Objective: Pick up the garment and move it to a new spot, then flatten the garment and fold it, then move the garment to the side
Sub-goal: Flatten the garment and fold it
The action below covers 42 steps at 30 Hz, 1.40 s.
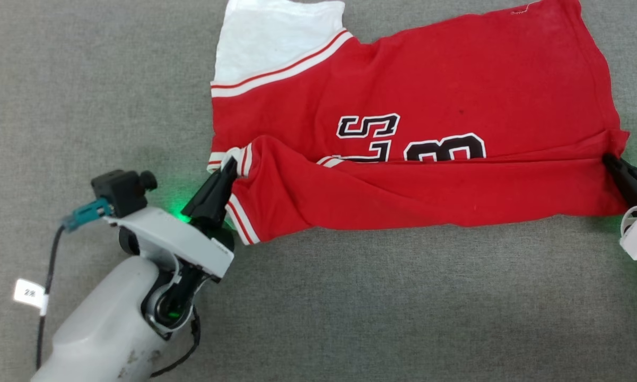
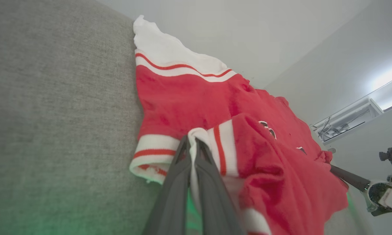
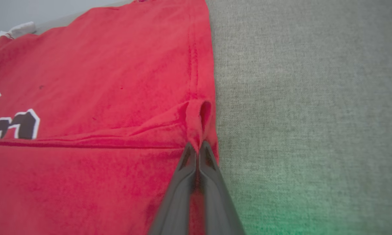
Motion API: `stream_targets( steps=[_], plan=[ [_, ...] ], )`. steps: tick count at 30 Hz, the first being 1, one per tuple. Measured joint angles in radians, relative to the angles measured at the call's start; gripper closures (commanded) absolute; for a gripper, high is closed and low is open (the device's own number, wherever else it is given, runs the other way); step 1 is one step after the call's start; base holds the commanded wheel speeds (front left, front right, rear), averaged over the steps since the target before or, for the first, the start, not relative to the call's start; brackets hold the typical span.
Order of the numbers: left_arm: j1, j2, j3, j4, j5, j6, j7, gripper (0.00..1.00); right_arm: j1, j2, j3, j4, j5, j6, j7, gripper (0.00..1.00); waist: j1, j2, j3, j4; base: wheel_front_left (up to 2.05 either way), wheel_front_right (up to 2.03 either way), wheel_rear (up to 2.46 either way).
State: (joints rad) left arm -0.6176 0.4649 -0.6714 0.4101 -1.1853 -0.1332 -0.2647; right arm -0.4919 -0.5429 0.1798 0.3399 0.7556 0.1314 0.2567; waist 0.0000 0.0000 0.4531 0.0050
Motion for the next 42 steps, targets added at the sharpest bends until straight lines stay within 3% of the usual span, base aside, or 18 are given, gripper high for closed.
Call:
stream_targets(
  steps=[3, 4, 5, 6, 7, 8, 9, 16, 21, 24, 29, 32, 36, 42],
  plan=[
    [-0.023, -0.009, -0.02, 0.04, 0.006, 0.0, -0.001, 1.0, -0.018, -0.001, 0.024, 0.034, 0.001, 0.0, -0.023, 1.0, 0.0, 0.0, -0.005, 0.001, 0.0, 0.0, 0.0],
    [-0.029, -0.01, -0.025, 0.049, 0.005, 0.0, -0.001, 0.85, -0.022, -0.001, 0.03, 0.044, 0.003, 0.0, -0.035, 1.0, 0.0, 0.0, -0.008, 0.002, 0.0, 0.0, 0.0],
    [-0.034, -0.01, -0.029, 0.055, 0.004, 0.0, -0.001, 0.62, -0.025, -0.001, 0.039, 0.052, 0.008, 0.0, -0.045, 1.0, 0.0, 0.0, -0.012, 0.002, 0.0, 0.0, 0.0],
    [-0.036, -0.009, -0.032, 0.057, 0.0, 0.0, 0.0, 0.36, -0.028, -0.001, 0.047, 0.06, 0.011, 0.0, -0.055, 0.9, 0.0, 0.0, -0.017, 0.002, 0.0, 0.0, 0.0],
    [-0.037, -0.007, -0.035, 0.058, -0.005, 0.0, 0.0, 0.0, -0.031, -0.001, 0.054, 0.067, 0.013, 0.0, -0.064, 0.74, 0.0, 0.0, -0.023, 0.002, 0.0, 0.0, 0.0],
    [-0.039, -0.001, -0.037, 0.057, -0.007, 0.0, 0.0, 0.0, -0.031, -0.001, 0.061, 0.074, 0.018, 0.0, -0.074, 0.4, 0.0, 0.0, -0.029, 0.002, 0.0, 0.0, 0.0],
    [-0.043, 0.01, -0.04, 0.059, -0.006, 0.0, 0.0, 0.0, -0.031, -0.001, 0.067, 0.082, 0.02, 0.0, -0.083, 0.0, 0.0, 0.0, -0.036, 0.002, 0.0, 0.0, 0.0],
    [-0.112, 0.13, -0.086, 0.04, 0.031, 0.003, 0.099, 0.0, -0.031, 0.003, 0.081, 0.122, 0.042, 0.0, -0.133, 0.0, 0.0, 0.0, -0.103, 0.004, 0.0, 0.0, 0.0],
    [-0.19, 0.214, -0.127, -0.024, 0.079, 0.073, 0.273, 0.0, -0.033, 0.002, 0.071, 0.139, 0.054, 0.0, -0.155, 0.0, 0.0, 0.0, -0.152, 0.009, 0.0, 0.0, 0.0],
    [-0.225, 0.241, -0.157, -0.094, 0.064, 0.122, 0.436, 0.0, -0.034, 0.001, 0.07, 0.141, 0.058, 0.0, -0.16, 0.0, 0.0, 0.0, -0.176, 0.011, 0.0, 0.0, 0.0],
    [-0.234, 0.303, -0.251, -0.246, -0.018, 0.22, 0.823, 0.0, -0.033, -0.003, 0.072, 0.139, 0.071, 0.0, -0.162, 0.0, 0.0, 0.0, -0.198, 0.011, 0.0, 0.0, 0.0],
    [-0.244, 0.33, -0.266, -0.323, -0.077, 0.287, 0.97, 0.0, -0.033, -0.001, 0.075, 0.136, 0.074, 0.0, -0.165, 0.0, 0.0, 0.0, -0.196, 0.002, 0.0, 0.0, 0.0],
    [-0.243, 0.329, -0.274, -0.366, -0.11, 0.348, 1.03, 0.0, -0.034, 0.009, 0.085, 0.132, 0.081, 0.0, -0.169, 0.0, 0.0, 0.0, -0.182, -0.013, 0.0, 0.0, 0.0],
    [-0.212, 0.277, -0.259, -0.304, -0.149, 0.355, 0.998, 0.0, -0.052, 0.008, 0.091, 0.123, 0.086, 0.0, -0.172, 0.0, 0.0, 0.0, -0.147, -0.042, 0.0, 0.0, 0.0]
  ],
)
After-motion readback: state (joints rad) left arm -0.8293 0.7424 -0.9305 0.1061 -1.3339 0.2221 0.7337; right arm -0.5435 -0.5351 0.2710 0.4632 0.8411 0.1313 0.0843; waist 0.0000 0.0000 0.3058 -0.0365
